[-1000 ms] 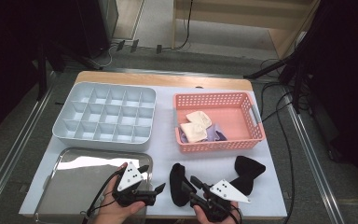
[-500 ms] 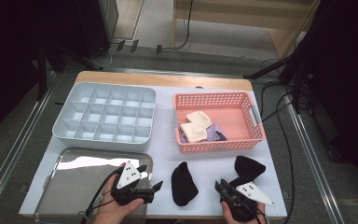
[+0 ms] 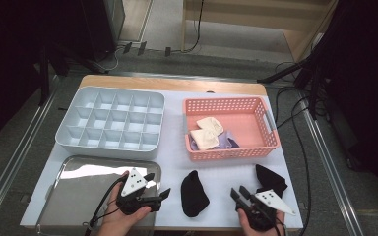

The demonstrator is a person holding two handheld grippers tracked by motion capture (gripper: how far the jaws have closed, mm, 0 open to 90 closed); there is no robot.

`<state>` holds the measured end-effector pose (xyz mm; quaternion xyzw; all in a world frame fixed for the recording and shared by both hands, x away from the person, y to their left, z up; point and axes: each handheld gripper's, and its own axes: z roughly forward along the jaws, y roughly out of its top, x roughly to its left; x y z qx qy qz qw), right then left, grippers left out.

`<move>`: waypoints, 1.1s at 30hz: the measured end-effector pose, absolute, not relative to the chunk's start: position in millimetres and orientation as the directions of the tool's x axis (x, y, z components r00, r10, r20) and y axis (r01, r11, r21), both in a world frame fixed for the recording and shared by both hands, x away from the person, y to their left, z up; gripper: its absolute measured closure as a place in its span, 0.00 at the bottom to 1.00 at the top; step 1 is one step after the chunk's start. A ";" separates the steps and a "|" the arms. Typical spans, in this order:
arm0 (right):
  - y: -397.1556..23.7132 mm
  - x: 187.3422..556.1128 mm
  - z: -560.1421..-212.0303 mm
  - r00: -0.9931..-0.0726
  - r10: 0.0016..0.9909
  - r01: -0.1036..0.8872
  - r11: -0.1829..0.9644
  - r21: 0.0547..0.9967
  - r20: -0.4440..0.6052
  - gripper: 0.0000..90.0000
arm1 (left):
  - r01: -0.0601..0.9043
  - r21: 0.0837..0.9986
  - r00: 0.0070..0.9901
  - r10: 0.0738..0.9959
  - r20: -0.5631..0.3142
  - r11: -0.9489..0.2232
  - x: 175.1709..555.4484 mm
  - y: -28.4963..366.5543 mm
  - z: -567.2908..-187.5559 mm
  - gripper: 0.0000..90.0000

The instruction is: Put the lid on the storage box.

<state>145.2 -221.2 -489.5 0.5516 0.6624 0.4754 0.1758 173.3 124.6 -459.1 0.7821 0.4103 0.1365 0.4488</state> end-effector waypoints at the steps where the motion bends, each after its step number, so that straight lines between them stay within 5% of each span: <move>1: -213.4 142.2 -488.8 -0.355 0.885 0.566 -0.053 0.823 0.302 0.69 | 0.518 0.815 0.627 0.763 -0.156 -0.259 172.8 124.5 -458.9 0.31; 9: -162.9 136.7 -493.3 -0.519 0.796 0.568 0.048 0.822 0.312 0.57 | 0.496 0.816 0.693 0.701 -0.168 -0.296 165.3 113.9 -459.8 0.34; 18: -133.0 139.1 -494.1 -0.552 0.761 0.577 0.053 0.815 0.341 0.89 | 0.480 0.798 0.769 0.613 -0.182 -0.365 155.6 95.4 -465.5 0.30; 28: -144.8 137.6 -483.0 -0.579 0.712 0.536 -0.035 0.843 0.397 0.93 | 0.488 0.789 0.770 0.609 -0.189 -0.372 153.4 89.1 -468.1 0.28; 33: -162.4 137.6 -477.7 -0.553 0.746 0.516 -0.042 0.856 0.370 0.92 | 0.486 0.800 0.748 0.640 -0.173 -0.352 155.7 92.4 -466.8 0.50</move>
